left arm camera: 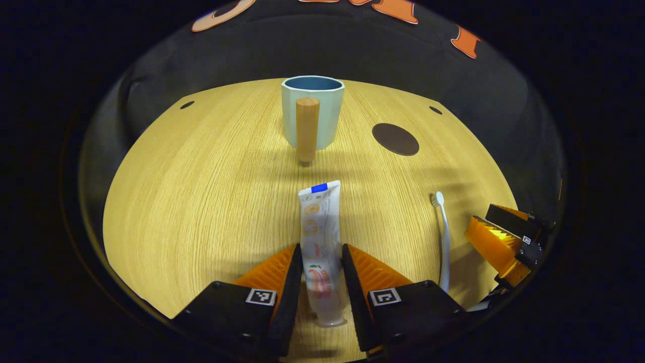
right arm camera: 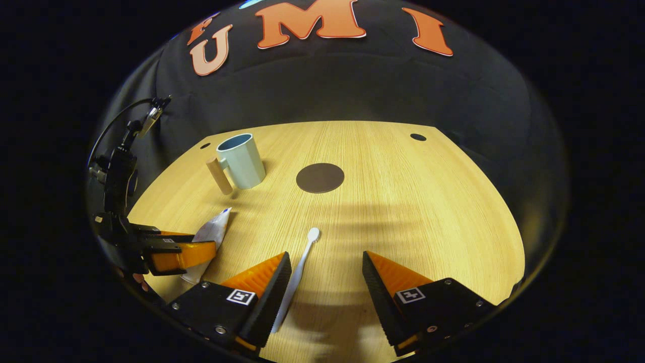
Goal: Put the toothbrush and toothpaste on the desktop into the cup, then pick up the cup and place it on the coaster on the desktop.
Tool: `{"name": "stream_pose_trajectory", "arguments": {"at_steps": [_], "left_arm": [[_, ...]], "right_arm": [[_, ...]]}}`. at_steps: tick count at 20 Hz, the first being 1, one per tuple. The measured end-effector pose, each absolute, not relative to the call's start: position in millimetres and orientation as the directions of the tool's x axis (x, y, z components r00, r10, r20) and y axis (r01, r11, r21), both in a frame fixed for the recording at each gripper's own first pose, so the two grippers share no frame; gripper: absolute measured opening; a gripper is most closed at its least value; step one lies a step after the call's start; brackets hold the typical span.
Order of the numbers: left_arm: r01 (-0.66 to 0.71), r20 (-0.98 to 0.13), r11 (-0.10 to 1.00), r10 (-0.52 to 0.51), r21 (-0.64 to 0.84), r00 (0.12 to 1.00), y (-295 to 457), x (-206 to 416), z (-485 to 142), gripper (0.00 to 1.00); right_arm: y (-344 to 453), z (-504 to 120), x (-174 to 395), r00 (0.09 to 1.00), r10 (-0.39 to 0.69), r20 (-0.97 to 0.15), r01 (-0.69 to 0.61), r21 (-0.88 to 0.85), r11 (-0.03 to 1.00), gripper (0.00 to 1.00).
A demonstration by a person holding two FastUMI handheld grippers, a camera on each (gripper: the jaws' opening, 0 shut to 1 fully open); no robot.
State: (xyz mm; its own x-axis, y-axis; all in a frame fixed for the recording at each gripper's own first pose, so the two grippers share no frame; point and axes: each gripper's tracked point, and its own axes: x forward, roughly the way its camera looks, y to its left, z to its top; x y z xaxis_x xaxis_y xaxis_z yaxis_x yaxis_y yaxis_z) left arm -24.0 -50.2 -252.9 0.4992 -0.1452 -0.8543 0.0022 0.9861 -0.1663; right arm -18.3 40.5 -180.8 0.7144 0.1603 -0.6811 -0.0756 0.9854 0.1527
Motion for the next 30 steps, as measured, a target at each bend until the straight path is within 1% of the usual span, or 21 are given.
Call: {"name": "stream_pose_trajectory", "arguments": {"at_steps": [1,2,3,4,5,9,10,11,12,15,16,17,18,20,23,25,30], "left_arm": [[0.000,-0.852,0.983,-0.159,-0.183,0.498,-51,-25,-249,0.38],[0.012,-0.849,0.982,-0.167,-0.187,0.501,-52,-25,-249,0.30],[0.022,-0.844,0.982,-0.174,-0.190,0.508,-52,-24,-249,0.28],[0.022,-0.835,0.979,-0.184,-0.202,0.519,-54,-21,-249,0.28],[0.030,-0.830,0.980,-0.183,-0.197,0.526,-54,-23,-247,0.19],[0.050,-0.785,0.984,-0.167,-0.171,0.596,-44,-11,-235,0.19],[0.056,-0.770,0.984,-0.166,-0.167,0.616,-42,-8,-231,0.19],[0.056,-0.759,0.985,-0.163,-0.165,0.631,-41,-7,-226,0.19],[0.055,-0.750,0.985,-0.160,-0.162,0.642,-39,-4,-223,0.19],[0.051,-0.728,0.987,-0.145,-0.149,0.670,-32,-9,-208,0.19],[0.050,-0.721,0.988,-0.140,-0.144,0.679,-30,-7,-206,0.19],[0.053,-0.711,0.988,-0.139,-0.142,0.689,-29,-4,-204,0.18],[0.055,-0.703,0.988,-0.139,-0.141,0.697,-27,-5,-199,0.19],[0.056,-0.683,0.989,-0.135,-0.137,0.718,-25,-6,-187,0.19],[0.075,-0.637,0.990,-0.136,-0.121,0.759,-22,4,-176,0.19],[0.074,-0.611,0.991,-0.124,-0.107,0.782,-18,11,-170,0.19],[0.086,-0.532,0.991,-0.129,-0.104,0.837,-11,26,-155,0.19]], "right_arm": [[43,-183,-20,0.704,0.166,-0.691,-0.076,0.158,0.984,0.86],[47,-184,-23,0.693,0.175,-0.699,-0.082,0.165,0.983,0.83],[51,-186,-25,0.684,0.181,-0.707,-0.088,0.167,0.982,0.82],[54,-187,-28,0.674,0.186,-0.715,-0.095,0.166,0.982,0.79],[58,-188,-29,0.665,0.188,-0.723,-0.098,0.164,0.981,0.77],[76,-200,-39,0.617,0.207,-0.760,-0.120,0.169,0.978,0.64],[82,-204,-42,0.599,0.220,-0.770,-0.126,0.181,0.975,0.57],[85,-207,-42,0.589,0.221,-0.777,-0.123,0.184,0.975,0.57],[86,-211,-42,0.583,0.214,-0.784,-0.121,0.176,0.977,0.52],[86,-216,-35,0.585,0.181,-0.791,-0.107,0.146,0.984,0.42],[84,-217,-35,0.581,0.172,-0.796,-0.102,0.139,0.985,0.37],[83,-217,-32,0.583,0.165,-0.795,-0.092,0.138,0.986,0.27],[83,-216,-31,0.589,0.163,-0.791,-0.089,0.137,0.986,0.18],[86,-216,-28,0.598,0.168,-0.784,-0.099,0.136,0.986,0.09],[88,-214,-24,0.614,0.196,-0.765,-0.099,0.171,0.980,0.08],[85,-213,-18,0.633,0.188,-0.751,-0.087,0.172,0.981,0.08],[78,-187,4,0.719,0.197,-0.667,-0.079,0.203,0.976,0.08]]}}
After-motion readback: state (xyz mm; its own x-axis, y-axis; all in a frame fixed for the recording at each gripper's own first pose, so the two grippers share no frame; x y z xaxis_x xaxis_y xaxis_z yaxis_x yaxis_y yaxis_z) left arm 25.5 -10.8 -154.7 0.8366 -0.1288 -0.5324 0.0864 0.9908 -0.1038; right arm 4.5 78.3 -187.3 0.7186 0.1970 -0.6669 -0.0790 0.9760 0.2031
